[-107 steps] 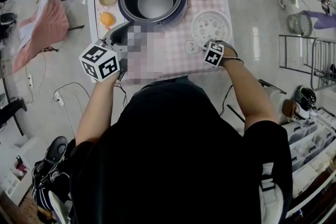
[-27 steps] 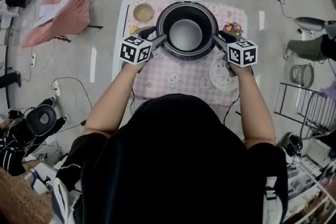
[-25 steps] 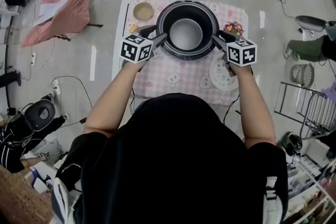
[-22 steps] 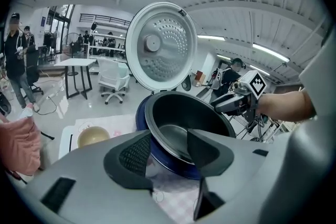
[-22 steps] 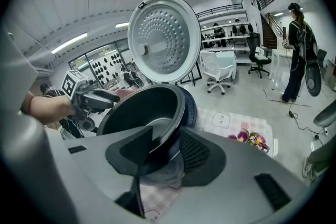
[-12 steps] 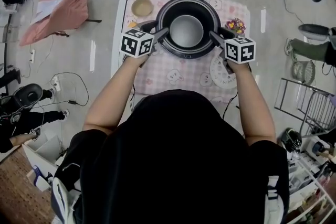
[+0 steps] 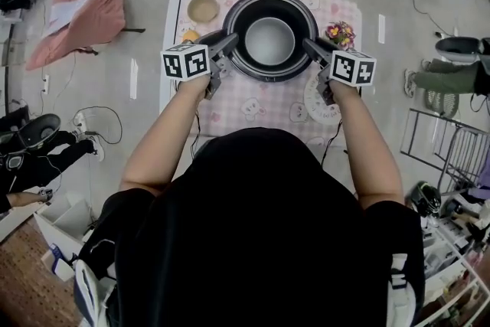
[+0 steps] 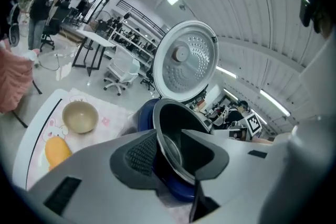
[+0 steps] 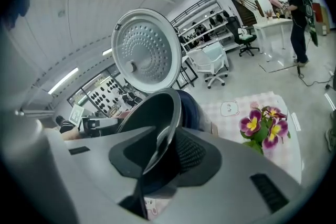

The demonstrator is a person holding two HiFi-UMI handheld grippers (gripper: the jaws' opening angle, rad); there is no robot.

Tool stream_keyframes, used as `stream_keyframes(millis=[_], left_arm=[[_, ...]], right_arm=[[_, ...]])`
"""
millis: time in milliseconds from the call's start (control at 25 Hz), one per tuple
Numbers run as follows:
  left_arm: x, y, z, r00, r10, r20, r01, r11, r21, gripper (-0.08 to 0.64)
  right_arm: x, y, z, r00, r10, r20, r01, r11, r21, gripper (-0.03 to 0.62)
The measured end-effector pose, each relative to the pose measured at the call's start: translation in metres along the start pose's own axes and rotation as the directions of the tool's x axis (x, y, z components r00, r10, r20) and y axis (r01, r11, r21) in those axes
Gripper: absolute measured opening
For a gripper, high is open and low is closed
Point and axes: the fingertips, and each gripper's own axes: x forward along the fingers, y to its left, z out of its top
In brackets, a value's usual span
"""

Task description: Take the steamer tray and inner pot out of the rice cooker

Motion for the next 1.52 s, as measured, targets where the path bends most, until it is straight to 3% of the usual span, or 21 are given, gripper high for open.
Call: stream_keyframes(millis=[280,560,840,1520], left_arm=[[-0.002,-0.001,-0.001,0.998,-0.049,0.04,0.055,0.989,-0.139,0.129],[-0.01,-0.006,0.01,0.991,-0.085,0.107,0.107,0.969,-0.224,0.109],[-0.029,-0.023,0.029,0.98,-0.12,0.161,0.157,0.956,-0.246,0.06],[-0.089,-0.078,0.059,0.944,-0.177,0.277,0.233,0.955,-0.183,0.041]], right_arm=[[-0.005,0.0,0.001,0.999,0.018,0.029,-0.019,0.998,0.052,0.083],[-0.017,0.011,0.013,0.996,0.048,0.08,-0.053,0.996,0.065,0.071],[-0.038,0.029,0.021,0.989,0.081,0.127,-0.09,0.994,0.069,0.069],[-0.094,0.095,0.053,0.957,0.157,0.243,-0.162,0.987,0.001,0.057]])
